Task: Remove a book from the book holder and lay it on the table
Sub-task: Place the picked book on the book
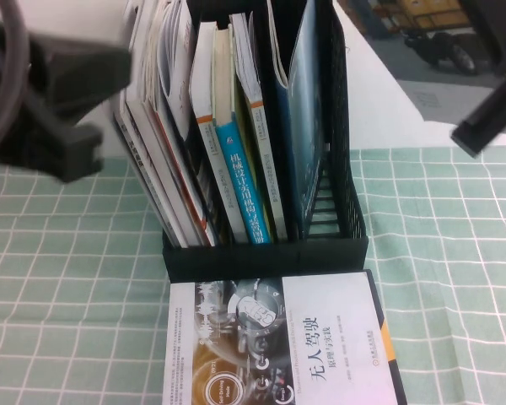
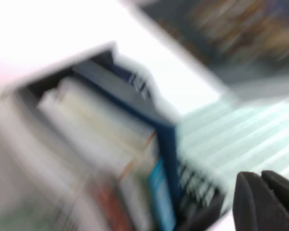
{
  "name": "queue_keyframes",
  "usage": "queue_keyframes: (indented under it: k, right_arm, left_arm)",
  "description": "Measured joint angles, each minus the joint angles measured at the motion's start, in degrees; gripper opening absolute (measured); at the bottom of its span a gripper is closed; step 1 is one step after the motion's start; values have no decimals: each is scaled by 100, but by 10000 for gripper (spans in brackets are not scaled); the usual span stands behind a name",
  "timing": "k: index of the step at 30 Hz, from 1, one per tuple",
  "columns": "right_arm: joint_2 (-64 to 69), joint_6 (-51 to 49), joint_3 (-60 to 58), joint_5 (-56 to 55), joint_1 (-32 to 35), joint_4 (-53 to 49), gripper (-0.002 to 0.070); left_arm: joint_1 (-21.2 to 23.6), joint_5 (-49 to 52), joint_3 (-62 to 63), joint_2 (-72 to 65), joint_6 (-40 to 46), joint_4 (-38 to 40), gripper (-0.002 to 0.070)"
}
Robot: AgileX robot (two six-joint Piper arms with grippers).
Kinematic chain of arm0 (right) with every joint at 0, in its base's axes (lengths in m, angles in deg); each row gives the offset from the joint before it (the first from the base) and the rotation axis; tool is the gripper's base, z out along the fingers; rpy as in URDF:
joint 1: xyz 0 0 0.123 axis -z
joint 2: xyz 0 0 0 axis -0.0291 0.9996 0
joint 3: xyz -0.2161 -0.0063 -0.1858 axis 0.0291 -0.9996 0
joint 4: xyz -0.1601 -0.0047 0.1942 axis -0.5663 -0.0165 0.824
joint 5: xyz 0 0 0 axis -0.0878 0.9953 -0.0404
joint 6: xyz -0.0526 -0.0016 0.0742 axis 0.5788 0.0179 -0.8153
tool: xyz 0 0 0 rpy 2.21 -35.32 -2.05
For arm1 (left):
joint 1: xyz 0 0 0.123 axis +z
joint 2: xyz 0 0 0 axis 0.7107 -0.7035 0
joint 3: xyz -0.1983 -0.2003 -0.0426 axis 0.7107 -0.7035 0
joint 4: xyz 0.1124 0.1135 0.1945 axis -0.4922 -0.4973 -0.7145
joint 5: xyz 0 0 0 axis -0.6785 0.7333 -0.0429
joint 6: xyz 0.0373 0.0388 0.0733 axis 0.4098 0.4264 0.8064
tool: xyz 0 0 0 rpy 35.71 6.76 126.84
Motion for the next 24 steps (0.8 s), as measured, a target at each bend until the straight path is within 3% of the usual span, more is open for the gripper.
queue_keyframes:
  k: [3,7,14,18,24]
  right_arm:
    - [-443,-711,0,345,0,-1165,14]
    - [-776,-2057,0,453,0,-2857,14]
    - [-805,-4236,0,280,-311,-5497,14]
    - [-481,-4722,0,195,-722,-6148,14]
    - [225,-4687,0,600,-1242,-6414,14]
  left_arm:
    - [254,528,-74,151,-900,-925,-3]
    - [485,454,-573,598,-1662,-1734,-3]
    - [539,-105,-1765,1976,-2173,-2069,-3]
    - [539,-199,-2360,2595,-2339,-2069,-3]
    - [539,-360,-3085,3067,-2653,-2069,-3]
